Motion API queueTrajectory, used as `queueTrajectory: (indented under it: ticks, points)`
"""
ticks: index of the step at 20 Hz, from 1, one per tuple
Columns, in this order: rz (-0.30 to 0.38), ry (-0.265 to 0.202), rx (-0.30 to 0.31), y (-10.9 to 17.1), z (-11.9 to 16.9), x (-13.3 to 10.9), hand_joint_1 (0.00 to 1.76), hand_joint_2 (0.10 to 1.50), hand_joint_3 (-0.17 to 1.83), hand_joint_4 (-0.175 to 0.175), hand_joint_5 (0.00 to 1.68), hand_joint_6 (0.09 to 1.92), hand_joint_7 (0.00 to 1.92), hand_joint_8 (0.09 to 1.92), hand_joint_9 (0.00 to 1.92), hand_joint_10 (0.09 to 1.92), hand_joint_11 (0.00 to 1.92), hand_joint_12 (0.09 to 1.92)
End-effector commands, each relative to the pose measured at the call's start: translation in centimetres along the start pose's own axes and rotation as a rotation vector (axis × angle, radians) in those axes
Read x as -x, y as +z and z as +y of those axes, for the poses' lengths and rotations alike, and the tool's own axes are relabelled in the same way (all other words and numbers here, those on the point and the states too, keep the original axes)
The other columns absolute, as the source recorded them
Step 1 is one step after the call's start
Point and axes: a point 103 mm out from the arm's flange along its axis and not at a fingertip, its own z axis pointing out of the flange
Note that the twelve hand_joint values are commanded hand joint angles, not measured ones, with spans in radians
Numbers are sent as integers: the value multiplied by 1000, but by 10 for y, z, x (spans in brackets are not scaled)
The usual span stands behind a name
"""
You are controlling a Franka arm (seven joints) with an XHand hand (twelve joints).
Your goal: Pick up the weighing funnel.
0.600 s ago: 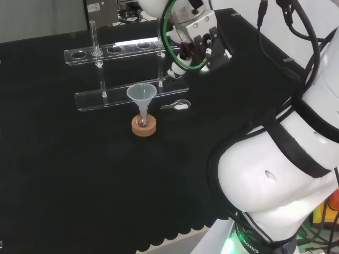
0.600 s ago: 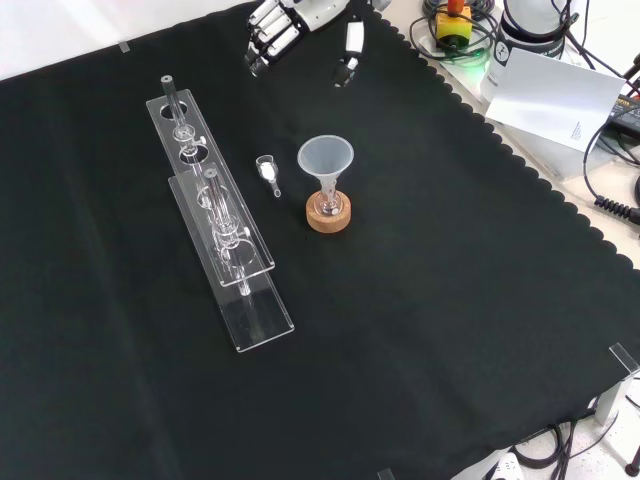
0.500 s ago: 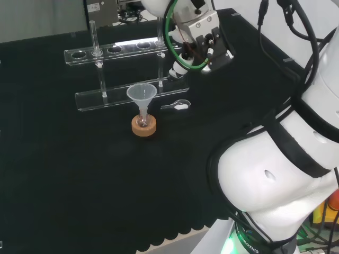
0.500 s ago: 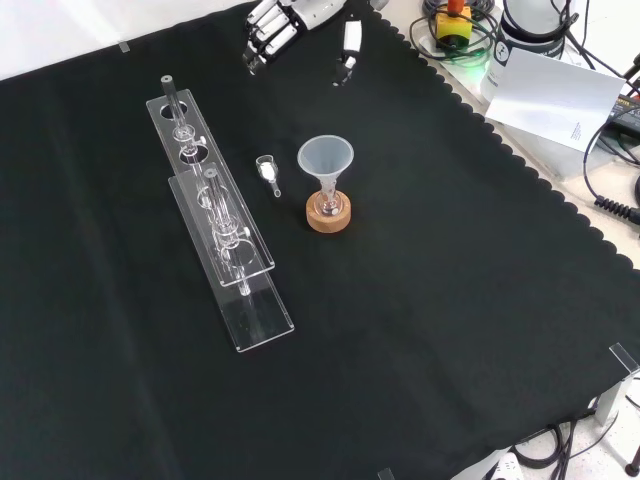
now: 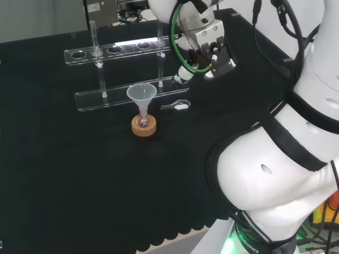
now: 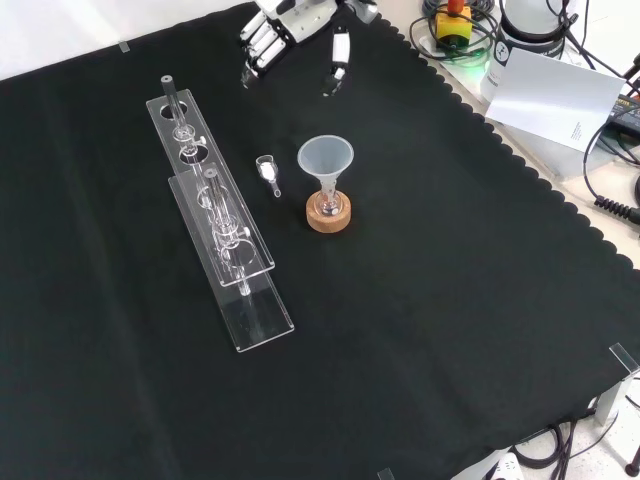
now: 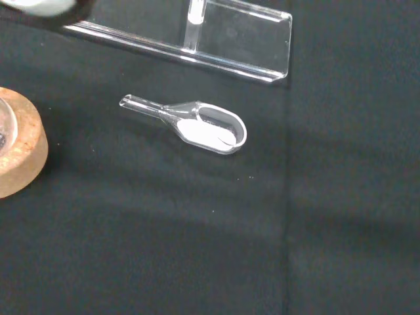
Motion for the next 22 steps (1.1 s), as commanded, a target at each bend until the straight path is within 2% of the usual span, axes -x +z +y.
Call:
queueTrajectory:
  ticks: [1, 12, 22]
  points:
    - [68, -3, 32, 26, 20, 14, 725, 637, 532, -51, 362, 87, 360, 683, 513, 654, 269, 1364]
    - [95, -28, 27, 68, 44, 24, 793, 628, 582, -54, 506, 87, 544, 698, 699, 586, 392, 1310]
    - [125, -53, 19, 91, 69, 25, 808, 624, 588, -56, 527, 87, 558, 704, 708, 571, 407, 1305]
